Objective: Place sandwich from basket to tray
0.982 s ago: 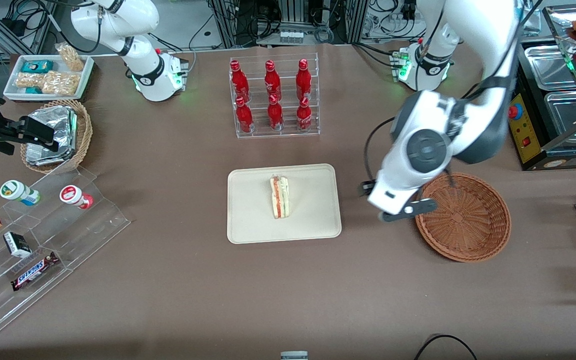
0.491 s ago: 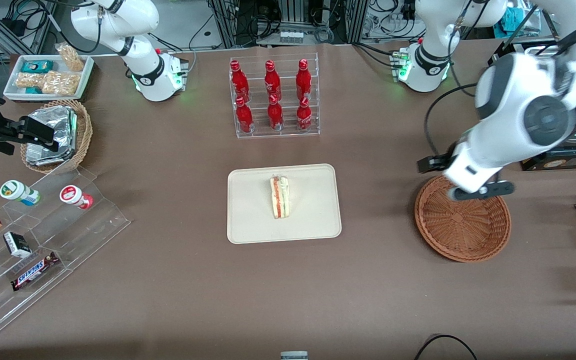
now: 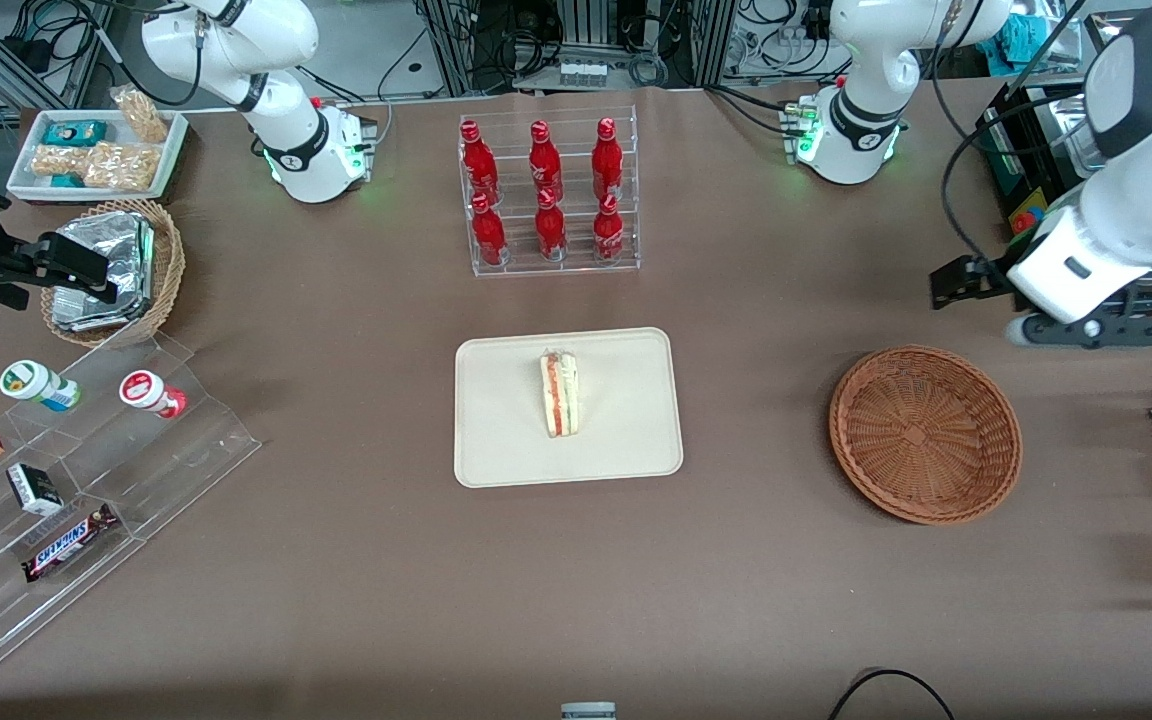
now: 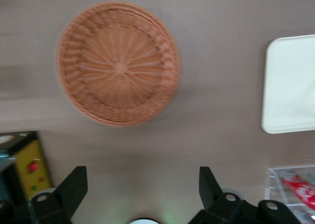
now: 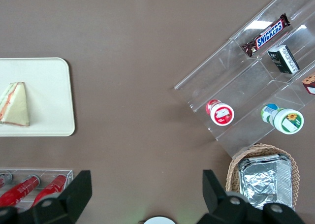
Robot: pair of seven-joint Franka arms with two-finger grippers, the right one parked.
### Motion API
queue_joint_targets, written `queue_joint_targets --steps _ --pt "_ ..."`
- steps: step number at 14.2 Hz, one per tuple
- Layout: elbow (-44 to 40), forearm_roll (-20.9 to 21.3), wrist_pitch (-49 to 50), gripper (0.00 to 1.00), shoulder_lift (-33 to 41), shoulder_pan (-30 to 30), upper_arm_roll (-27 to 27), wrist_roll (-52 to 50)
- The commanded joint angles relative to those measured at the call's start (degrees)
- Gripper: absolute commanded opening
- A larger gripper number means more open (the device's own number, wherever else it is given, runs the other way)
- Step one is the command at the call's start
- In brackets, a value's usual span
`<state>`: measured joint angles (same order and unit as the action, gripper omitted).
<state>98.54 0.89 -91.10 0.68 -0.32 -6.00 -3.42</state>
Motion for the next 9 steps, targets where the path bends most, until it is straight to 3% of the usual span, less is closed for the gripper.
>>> queue_joint_targets --steps 1,7,9 --pt "-1.1 3.2 0.2 1.0 1.6 0.6 0.4 1.0" --pt "-3.0 -2.5 0.8 1.0 2.5 0.2 5.4 1.0" --pt "-3.1 -2.7 0.9 1.0 2.7 0.2 5.4 1.0"
